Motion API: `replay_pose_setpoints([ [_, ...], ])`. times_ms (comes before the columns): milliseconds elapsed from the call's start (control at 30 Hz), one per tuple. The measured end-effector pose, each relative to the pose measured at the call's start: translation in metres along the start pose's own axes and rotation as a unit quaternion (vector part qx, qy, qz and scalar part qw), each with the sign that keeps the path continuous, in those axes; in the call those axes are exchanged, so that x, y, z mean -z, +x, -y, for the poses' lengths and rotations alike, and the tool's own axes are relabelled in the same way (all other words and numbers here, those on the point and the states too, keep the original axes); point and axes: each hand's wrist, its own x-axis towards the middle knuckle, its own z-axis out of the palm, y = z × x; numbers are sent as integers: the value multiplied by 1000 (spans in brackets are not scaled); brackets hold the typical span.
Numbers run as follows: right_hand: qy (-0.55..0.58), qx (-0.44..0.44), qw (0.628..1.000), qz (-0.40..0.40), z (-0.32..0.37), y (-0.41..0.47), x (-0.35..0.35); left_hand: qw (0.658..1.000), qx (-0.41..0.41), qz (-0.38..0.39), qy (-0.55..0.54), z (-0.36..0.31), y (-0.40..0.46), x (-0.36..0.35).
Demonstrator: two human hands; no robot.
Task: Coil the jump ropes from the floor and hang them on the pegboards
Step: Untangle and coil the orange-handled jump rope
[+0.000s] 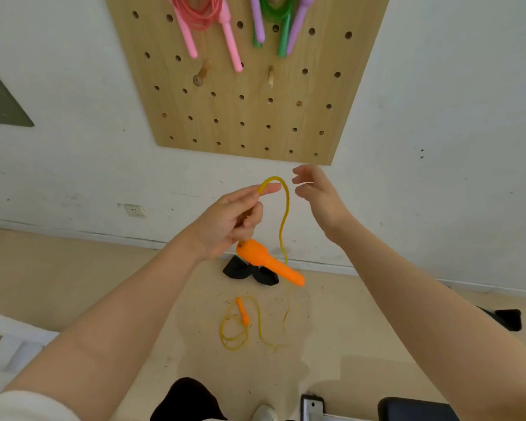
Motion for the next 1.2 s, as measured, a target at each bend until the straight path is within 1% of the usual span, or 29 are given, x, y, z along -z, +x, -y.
replay_pose_setpoints([
  [33,35,7,996,84,0,-1,0,1000,-3,13,-28,-2,0,0],
  [67,38,2,985,166,0,-3,-2,998,-8,29,-53,-4,1,0],
  [100,22,-5,974,225,-2,-3,-3,996,-16,48,-73,-6,3,1],
  [133,1,-6,967,253,-3,-3,-5,994,-26,62,-92,-9,4,3],
  [167,-20,-7,969,245,-4,-1,-7,990,-37,69,-114,-13,5,5],
  [200,-32,-9,975,220,-5,1,-8,986,-54,67,-140,-18,7,8],
  [267,-57,-24,982,177,-15,6,-5,973,-101,46,-201,-28,10,16],
  [333,-103,-53,980,162,-30,8,-1,953,-142,20,-265,-38,11,30],
  [400,-136,-81,977,143,-45,8,0,938,-156,-3,-308,-43,9,45],
  [433,-144,-87,978,123,-50,8,-1,939,-150,-15,-308,-43,8,51],
  [467,-162,-85,978,102,-53,8,-5,948,-139,-29,-287,-43,7,55],
  [500,-205,-73,972,91,-51,7,-10,959,-123,-47,-250,-43,7,57],
  [533,-270,-56,956,95,-46,7,-17,971,-104,-67,-207,-43,6,58],
  [600,-406,-25,901,150,-29,7,-36,987,-72,-96,-107,-41,8,62],
  [700,-505,3,824,257,11,2,-68,992,-42,-103,56,-39,7,68],
  [767,-560,65,780,272,41,-3,-82,989,-23,-97,107,-38,5,73],
  [800,-581,102,763,265,54,-5,-86,989,-17,-89,120,-37,3,76],
  [833,-589,135,753,259,66,-5,-89,988,-8,-75,136,-36,2,80],
  [867,-581,171,754,254,75,-5,-92,986,6,-57,156,-36,0,82],
  [900,-561,194,764,252,83,-4,-94,983,21,-35,180,-36,-2,83],
  [967,-510,215,799,236,94,-1,-95,979,41,8,199,-35,-7,83],
  [1033,-461,230,842,161,98,5,-94,986,45,30,155,-36,-11,84],
  [1100,-401,235,882,81,95,10,-93,995,48,37,76,-40,-13,89],
  [1133,-374,235,896,57,94,12,-93,997,52,38,41,-43,-13,93],
  [1200,-341,236,909,41,90,15,-95,998,58,36,0,-48,-13,100],
])
